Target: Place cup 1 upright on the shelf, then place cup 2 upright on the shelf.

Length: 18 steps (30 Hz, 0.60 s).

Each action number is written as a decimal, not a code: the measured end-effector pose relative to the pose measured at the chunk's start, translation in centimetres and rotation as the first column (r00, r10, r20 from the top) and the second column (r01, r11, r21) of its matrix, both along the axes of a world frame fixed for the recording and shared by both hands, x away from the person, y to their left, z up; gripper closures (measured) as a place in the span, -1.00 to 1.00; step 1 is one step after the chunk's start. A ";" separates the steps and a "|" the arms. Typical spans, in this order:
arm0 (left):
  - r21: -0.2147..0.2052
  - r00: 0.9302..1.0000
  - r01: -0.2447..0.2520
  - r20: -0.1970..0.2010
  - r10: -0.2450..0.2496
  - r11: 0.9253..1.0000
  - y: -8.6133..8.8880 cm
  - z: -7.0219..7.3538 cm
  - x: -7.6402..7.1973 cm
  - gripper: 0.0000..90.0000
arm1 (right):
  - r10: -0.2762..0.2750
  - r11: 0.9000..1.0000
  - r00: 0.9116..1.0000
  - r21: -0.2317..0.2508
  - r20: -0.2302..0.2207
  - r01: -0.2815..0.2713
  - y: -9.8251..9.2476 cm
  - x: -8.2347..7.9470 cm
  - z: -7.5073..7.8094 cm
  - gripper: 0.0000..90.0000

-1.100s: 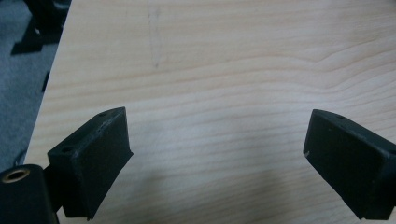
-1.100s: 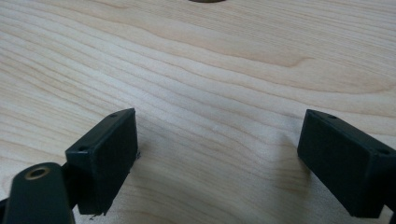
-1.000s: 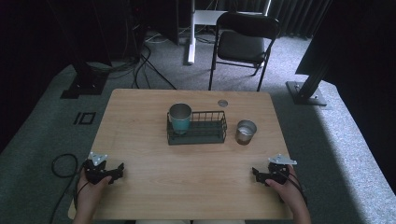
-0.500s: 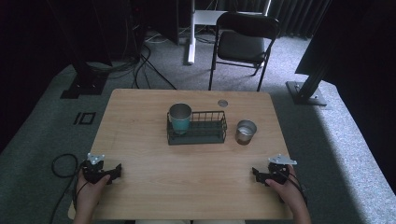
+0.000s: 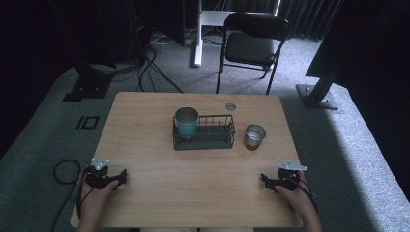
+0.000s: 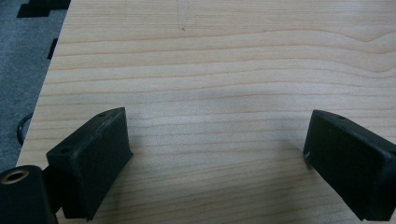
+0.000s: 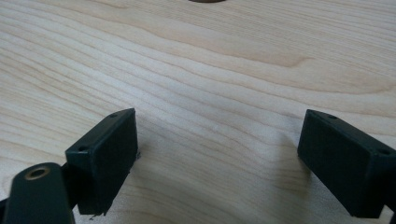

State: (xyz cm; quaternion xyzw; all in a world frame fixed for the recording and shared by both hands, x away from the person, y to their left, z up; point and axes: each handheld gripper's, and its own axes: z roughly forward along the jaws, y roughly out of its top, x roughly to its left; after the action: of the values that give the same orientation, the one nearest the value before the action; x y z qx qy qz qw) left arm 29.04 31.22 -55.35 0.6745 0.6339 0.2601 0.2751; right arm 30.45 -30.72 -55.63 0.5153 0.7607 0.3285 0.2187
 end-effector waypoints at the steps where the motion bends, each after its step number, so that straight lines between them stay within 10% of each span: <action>1: 0.001 1.000 -0.006 -0.001 0.006 1.000 0.0 0.0 0.0 -0.85 | 0.000 1.000 1.000 0.000 0.000 0.000 0.0 0.0 0.0 -0.74; 18: 0.001 1.000 -0.009 -0.002 0.009 1.000 -0.1 0.0 0.0 -0.85 | 0.001 1.000 1.000 -0.001 0.000 -0.001 0.0 0.0 0.0 -0.73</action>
State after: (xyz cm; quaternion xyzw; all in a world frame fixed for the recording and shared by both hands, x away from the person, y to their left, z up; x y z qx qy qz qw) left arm 29.07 31.16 -55.35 0.6721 0.6369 0.2610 0.2729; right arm 30.44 -30.71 -55.62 0.5149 0.7611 0.3282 0.2187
